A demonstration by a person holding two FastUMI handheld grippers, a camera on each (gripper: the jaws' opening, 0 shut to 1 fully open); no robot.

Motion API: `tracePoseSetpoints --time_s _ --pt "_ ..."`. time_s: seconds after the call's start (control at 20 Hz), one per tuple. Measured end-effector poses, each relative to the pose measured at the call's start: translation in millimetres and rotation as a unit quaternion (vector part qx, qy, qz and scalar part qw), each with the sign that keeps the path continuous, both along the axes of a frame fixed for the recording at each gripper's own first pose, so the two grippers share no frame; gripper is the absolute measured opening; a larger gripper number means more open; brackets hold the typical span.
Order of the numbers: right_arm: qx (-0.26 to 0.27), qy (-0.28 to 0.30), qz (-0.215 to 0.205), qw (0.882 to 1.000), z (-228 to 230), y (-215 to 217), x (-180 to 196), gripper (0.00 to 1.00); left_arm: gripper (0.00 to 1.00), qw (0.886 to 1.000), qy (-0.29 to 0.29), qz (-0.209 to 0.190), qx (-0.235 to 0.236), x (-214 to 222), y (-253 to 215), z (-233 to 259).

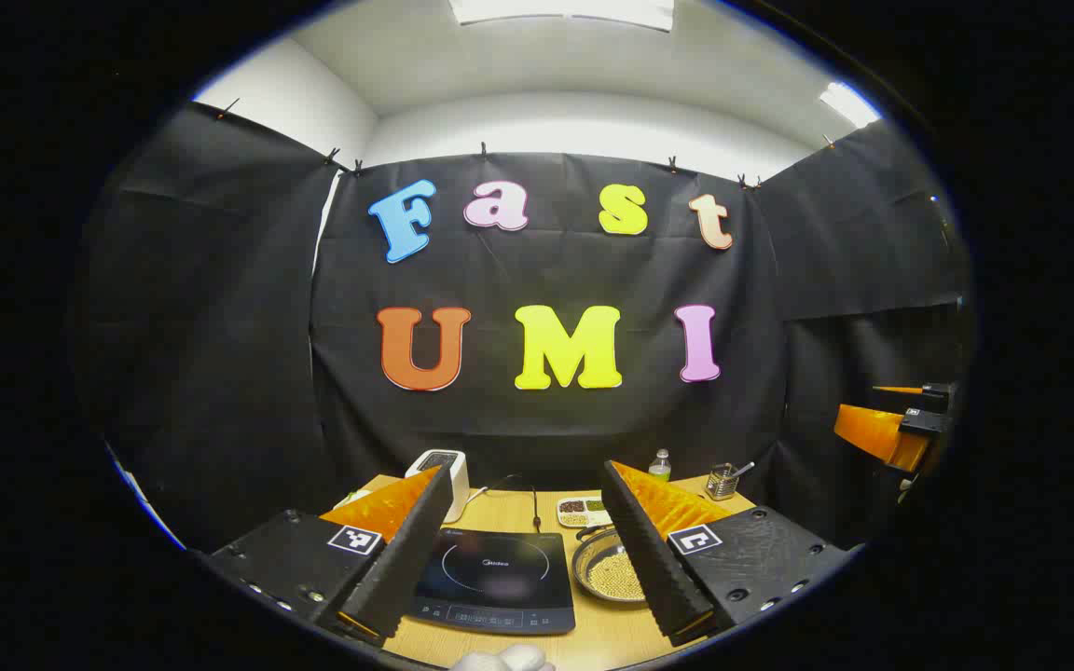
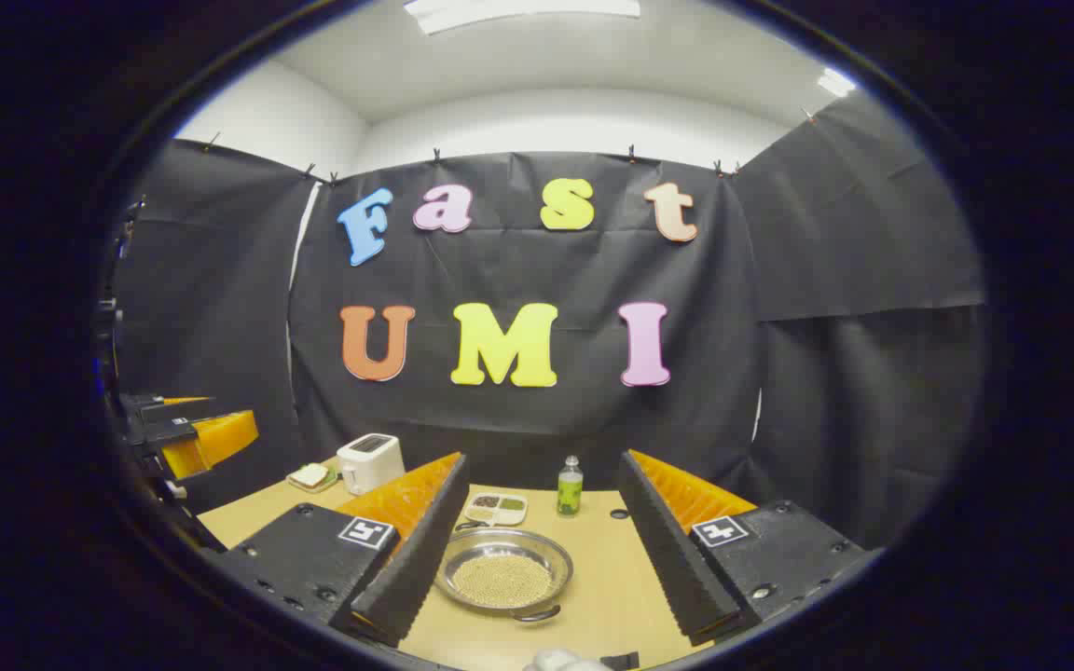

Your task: First push the handle of the pot to place it horizontally, then grasp the pot with both hands and set it on the induction cooktop.

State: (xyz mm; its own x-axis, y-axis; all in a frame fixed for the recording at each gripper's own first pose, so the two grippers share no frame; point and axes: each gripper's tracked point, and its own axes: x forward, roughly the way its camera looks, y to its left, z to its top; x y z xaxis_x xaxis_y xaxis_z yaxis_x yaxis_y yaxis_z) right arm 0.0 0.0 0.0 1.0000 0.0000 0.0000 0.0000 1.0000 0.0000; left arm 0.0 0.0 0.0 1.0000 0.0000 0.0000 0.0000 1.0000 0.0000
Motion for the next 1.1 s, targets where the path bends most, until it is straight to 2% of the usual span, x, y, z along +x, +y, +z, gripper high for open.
tracePoseSetpoints --time_s 0.45,0.5,0.65,0.95,1.0,1.1 --pt "-0.002 -0.004 -0.004 1.0 1.4 11.6 -4.4 0.97 0.96 1.0 -0.001 -0.005 0.006 -5.6 7.3 -1.3" --pt "-0.003 -0.005 -0.002 1.0 2.8 14.9 -3.5 1.0 0.96 1.0 0.003 -0.005 0.005 -5.8 8.4 -3.0" --pt "0.003 -0.005 0.005 1.0 3.3 20.7 -0.3 0.97 0.96 1.0 -0.004 0.0 0.011 -7.7 11.3 1.3" --pt "0.007 0.043 0.039 0.998 -19.4 37.8 13.3 0.97 0.96 1.0 -0.003 0.014 0.007 -8.4 18.8 -2.3" --pt "0.004 0.057 0.044 0.997 -24.7 39.7 14.6 0.95 0.96 1.0 -0.001 0.016 0.005 -9.7 19.1 -4.8" --pt "0.007 0.081 0.061 0.995 -36.4 48.1 16.4 0.76 0.96 1.0 0.001 0.02 0.005 -9.4 21.4 -8.2"
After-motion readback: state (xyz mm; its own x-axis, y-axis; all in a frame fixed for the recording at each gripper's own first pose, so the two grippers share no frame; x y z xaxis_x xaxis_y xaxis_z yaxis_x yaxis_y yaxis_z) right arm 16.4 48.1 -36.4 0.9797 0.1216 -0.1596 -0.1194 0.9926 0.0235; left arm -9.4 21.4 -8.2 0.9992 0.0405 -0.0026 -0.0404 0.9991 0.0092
